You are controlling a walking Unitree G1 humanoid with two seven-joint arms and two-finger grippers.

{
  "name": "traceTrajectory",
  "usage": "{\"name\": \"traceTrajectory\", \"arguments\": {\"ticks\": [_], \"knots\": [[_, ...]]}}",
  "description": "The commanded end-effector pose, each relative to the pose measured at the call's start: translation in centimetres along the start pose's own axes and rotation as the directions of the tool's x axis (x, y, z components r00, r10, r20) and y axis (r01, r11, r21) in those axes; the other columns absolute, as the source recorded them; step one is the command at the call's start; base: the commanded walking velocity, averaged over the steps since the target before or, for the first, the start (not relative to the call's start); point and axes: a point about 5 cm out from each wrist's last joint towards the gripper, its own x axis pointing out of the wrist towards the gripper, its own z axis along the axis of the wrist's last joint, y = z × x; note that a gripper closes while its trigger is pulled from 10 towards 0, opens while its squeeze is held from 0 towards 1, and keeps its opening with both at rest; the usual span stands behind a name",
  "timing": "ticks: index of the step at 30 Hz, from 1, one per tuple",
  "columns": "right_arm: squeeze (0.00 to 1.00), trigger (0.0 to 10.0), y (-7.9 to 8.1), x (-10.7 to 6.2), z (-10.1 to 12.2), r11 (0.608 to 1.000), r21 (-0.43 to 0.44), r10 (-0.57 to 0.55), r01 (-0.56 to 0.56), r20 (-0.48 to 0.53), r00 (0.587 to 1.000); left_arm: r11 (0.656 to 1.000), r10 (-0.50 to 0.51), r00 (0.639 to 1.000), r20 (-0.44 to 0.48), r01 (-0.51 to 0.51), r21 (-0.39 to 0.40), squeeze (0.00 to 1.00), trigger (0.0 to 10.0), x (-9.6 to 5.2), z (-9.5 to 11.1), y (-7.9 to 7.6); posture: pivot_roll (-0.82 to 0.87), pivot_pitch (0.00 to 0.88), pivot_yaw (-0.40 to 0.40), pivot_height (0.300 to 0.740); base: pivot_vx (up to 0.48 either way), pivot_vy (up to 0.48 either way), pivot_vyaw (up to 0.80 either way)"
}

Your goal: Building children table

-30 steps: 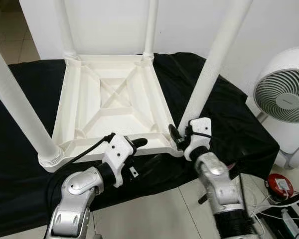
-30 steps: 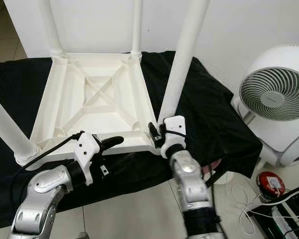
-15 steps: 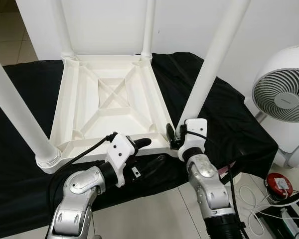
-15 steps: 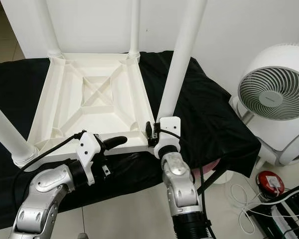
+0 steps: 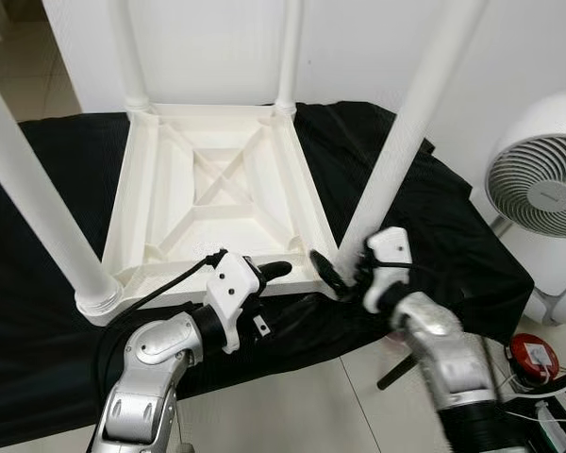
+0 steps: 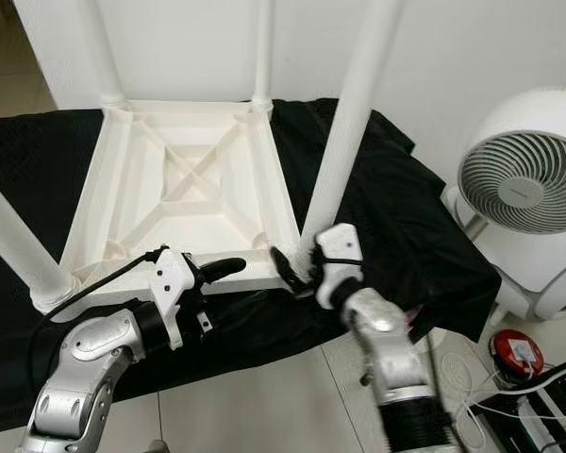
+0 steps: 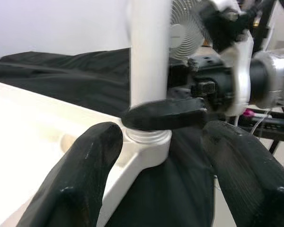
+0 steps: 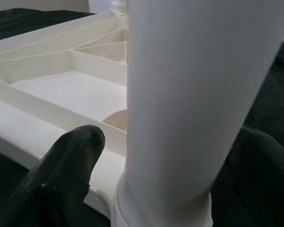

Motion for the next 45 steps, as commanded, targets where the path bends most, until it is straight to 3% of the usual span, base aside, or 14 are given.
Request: {"name": "traceTrajectory", "arguments": {"ticks": [1, 7, 13, 14, 15, 16, 18, 27, 28, 29, 30, 32, 37, 45], "knots": [[0.0, 10.0, -0.4, 0.1, 0.1, 0.999, -0.002, 0.033, -0.033, 0.01, 0.999, 0.998, 0.064, 0.998, -0.009, -0.064, -0.006, 0.0, 10.0, 0.2, -0.3, 0.2, 0.0, 0.0, -0.073, 0.74, 0.0, 0.0, 0.0], [0.0, 10.0, -1.9, 0.7, -0.2, 0.987, -0.031, 0.16, -0.161, -0.015, 0.987, 0.999, 0.053, 0.999, -0.002, -0.053, -0.005, 0.0, 10.0, 0.5, -0.2, 0.2, 0.0, 0.0, -0.067, 0.74, 0.0, 0.0, 0.0], [0.0, 10.0, -2.3, 1.4, -0.6, 0.969, -0.057, 0.239, -0.242, -0.057, 0.969, 0.999, 0.046, 0.999, 0.006, -0.046, -0.004, 0.0, 10.0, 0.8, -0.1, 0.2, 0.0, 0.0, -0.063, 0.74, 0.0, 0.0, 0.0], [0.0, 3.8, -2.4, 1.6, -0.8, 0.965, -0.062, 0.251, -0.255, -0.067, 0.966, 0.999, 0.046, 0.999, 0.006, -0.046, -0.002, 0.0, 10.0, 0.9, -0.1, 0.2, 0.0, 0.0, -0.063, 0.74, 0.0, 0.0, 0.0], [0.0, 3.8, -2.4, 1.7, -0.9, 0.963, -0.066, 0.257, -0.262, -0.073, 0.964, 0.999, 0.046, 0.999, 0.006, -0.046, -0.001, 0.0, 10.0, 1.0, -0.1, 0.2, 0.0, 0.0, -0.065, 0.74, 0.0, 0.0, 0.0], [0.0, 0.3, -2.4, 1.8, -1.0, 0.96, -0.066, 0.267, -0.272, -0.081, 0.96, 0.999, 0.046, 0.999, 0.007, -0.046, 0.0, 0.0, 10.0, 1.0, 0.0, 0.2, 0.0, 0.0, -0.065, 0.74, 0.0, 0.0, 0.0], [0.0, 0.0, -2.3, 1.8, -1.2, 0.957, -0.065, 0.277, -0.283, -0.088, 0.957, 0.999, 0.045, 0.999, 0.007, -0.045, -0.001, 0.0, 10.0, 1.1, 0.0, 0.1, 0.0, 0.0, -0.066, 0.74, 0.0, 0.0, 0.0], [0.0, 0.0, -2.0, 1.5, -1.8, 0.958, -0.033, 0.283, -0.285, -0.064, 0.957, 0.999, 0.035, 0.999, 0.006, -0.035, -0.011, 0.0, 10.0, 1.3, -0.2, -0.2, 0.0, 0.0, -0.067, 0.74, 0.0, 0.0, 0.0], [0.0, 5.6, -1.9, 1.5, -1.8, 0.962, -0.037, 0.27, -0.272, -0.051, 0.961, 0.999, 0.034, 0.999, 0.004, -0.034, -0.011, 0.0, 10.0, 1.3, -0.3, -0.2, -0.01, 0.0, -0.069, 0.74, 0.0, 0.0, 0.0], [0.0, 5.6, -1.8, 1.5, -1.7, 0.964, -0.043, 0.261, -0.263, -0.043, 0.964, 0.999, 0.034, 0.999, 0.003, -0.034, -0.01, 0.0, 10.0, 1.3, -0.3, -0.2, -0.01, 0.0, -0.069, 0.74, 0.0, 0.0, 0.0], [0.0, 10.0, -1.7, 1.4, -1.6, 0.97, -0.042, 0.239, -0.24, -0.03, 0.971, 0.999, 0.034, 0.999, 0.002, -0.034, -0.01, 0.0, 10.0, 1.2, -0.3, -0.2, -0.01, 0.0, -0.07, 0.74, 0.0, 0.0, 0.0], [0.0, 10.0, -1.7, 1.5, -1.4, 0.978, -0.033, 0.206, -0.206, -0.015, 0.979, 0.999, 0.033, 0.999, 0.001, -0.033, -0.01, 0.0, 10.0, 1.2, -0.4, -0.2, -0.01, 0.0, -0.069, 0.74, 0.0, 0.0, 0.0], [0.0, 10.0, -1.6, 1.9, -1.1, 1.0, 0.013, -0.004, 0.004, -0.007, 1.0, 0.999, 0.031, 1.0, 0.003, -0.031, -0.012, 0.0, 10.0, 1.3, -0.4, -0.2, -0.01, 0.0, -0.072, 0.74, 0.0, 0.0, 0.0], [0.0, 10.0, -0.7, 2.0, -1.2, 0.973, 0.063, -0.221, 0.221, -0.018, 0.975, 1.0, 0.028, 1.0, 0.006, -0.028, -0.014, 0.0, 10.0, 1.3, -0.4, -0.2, 0.0, 0.0, -0.072, 0.74, 0.0, 0.0, 0.0]]}}
